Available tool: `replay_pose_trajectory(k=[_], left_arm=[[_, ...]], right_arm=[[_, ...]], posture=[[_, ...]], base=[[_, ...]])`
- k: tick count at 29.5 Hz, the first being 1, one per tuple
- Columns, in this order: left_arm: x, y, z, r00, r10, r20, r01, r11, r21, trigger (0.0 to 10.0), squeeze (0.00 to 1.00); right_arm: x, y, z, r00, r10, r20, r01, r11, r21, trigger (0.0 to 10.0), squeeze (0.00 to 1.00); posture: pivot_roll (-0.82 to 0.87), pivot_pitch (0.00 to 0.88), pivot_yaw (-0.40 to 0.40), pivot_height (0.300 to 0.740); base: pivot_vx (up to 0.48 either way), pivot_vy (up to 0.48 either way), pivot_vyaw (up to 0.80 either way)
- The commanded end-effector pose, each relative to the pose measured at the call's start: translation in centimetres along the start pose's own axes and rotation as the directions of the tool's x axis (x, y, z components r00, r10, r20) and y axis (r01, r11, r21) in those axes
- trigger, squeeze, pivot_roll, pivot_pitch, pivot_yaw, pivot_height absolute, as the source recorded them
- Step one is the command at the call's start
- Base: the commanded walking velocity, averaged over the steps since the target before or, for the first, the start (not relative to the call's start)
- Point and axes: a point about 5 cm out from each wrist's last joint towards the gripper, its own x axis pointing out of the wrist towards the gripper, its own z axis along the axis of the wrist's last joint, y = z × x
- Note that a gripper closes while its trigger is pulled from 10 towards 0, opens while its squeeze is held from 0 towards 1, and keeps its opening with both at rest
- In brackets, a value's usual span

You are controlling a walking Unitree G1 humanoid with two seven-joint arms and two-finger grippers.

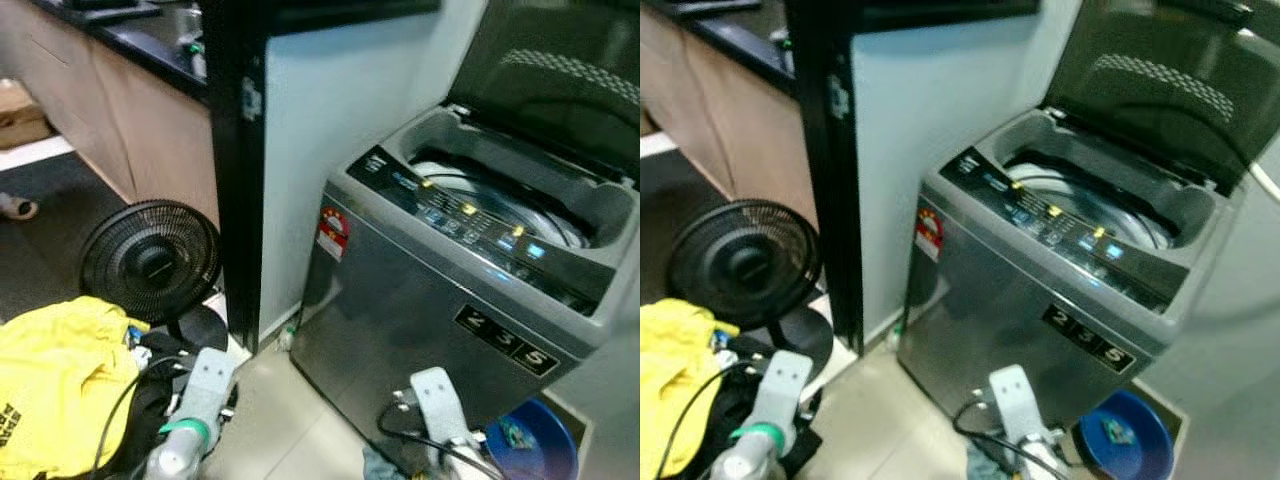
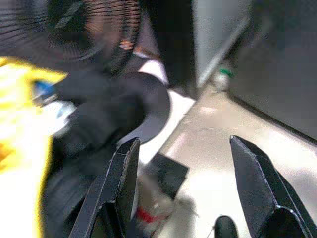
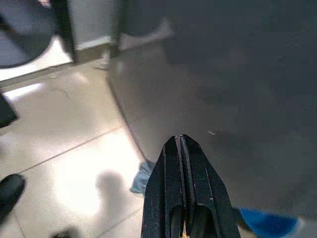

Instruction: Clothes washing

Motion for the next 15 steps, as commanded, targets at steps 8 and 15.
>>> replay_pose_trajectory(k=[8,15], left_arm=[[-0.18,-0.79,-0.64,1.0,-0.024,-0.017,0.024,1.0,0.003,10.0,0.0],[-0.04,-0.77,-0.38,1.0,-0.021,-0.004,0.021,1.0,0.005,10.0,0.0]], right_arm=[[-0.3,-0.32,-0.74,1.0,-0.009,-0.023,0.009,1.0,0.006,10.0,0.0],[0.0,-0.14,0.03,1.0,-0.006,0.012,0.006,1.0,0.016,10.0,0.0]], posture=[[0.1,0.0,-0.068,0.74],[0.1,0.0,-0.064,0.74]], base=[[0.0,0.0,0.76],[0.0,0.0,0.76]])
